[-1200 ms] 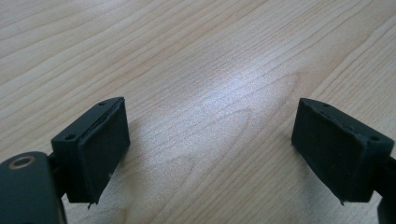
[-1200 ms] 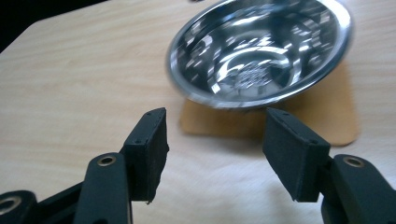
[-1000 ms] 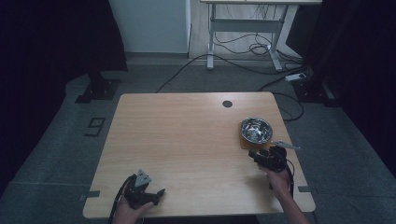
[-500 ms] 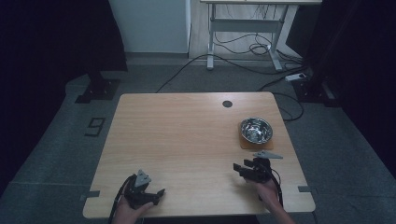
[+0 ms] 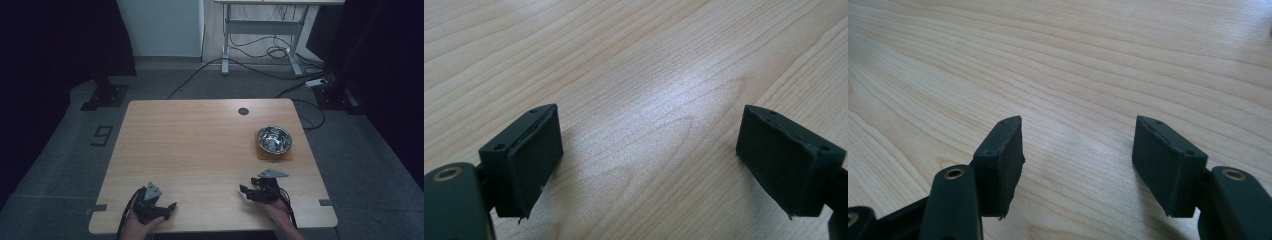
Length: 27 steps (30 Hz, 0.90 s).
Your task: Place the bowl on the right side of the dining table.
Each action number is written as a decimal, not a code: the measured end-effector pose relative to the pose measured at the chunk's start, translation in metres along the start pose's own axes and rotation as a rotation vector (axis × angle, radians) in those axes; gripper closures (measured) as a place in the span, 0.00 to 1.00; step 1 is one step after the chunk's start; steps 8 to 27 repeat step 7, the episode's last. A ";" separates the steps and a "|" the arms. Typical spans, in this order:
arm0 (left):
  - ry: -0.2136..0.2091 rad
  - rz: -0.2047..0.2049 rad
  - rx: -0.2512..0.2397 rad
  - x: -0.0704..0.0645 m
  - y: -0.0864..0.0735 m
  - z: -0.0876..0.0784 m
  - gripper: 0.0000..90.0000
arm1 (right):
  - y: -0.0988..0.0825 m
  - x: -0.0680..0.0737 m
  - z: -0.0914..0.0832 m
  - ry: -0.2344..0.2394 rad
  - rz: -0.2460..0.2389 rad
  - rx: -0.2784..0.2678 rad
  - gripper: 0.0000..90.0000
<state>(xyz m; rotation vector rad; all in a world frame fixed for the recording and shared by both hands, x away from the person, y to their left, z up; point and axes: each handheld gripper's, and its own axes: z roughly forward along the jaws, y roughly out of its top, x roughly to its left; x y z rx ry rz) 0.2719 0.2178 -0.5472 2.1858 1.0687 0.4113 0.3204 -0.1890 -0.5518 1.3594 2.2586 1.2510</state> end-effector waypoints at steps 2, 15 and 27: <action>0.000 0.000 0.000 0.000 0.000 0.000 0.12 | 0.000 0.000 0.000 0.003 -0.002 -0.002 0.41; 0.000 0.000 0.000 0.000 0.000 0.000 0.12 | 0.002 -0.001 -0.003 0.007 -0.001 -0.016 0.41; 0.000 0.000 0.000 0.000 0.000 0.000 0.12 | 0.002 -0.001 -0.003 0.007 -0.001 -0.016 0.41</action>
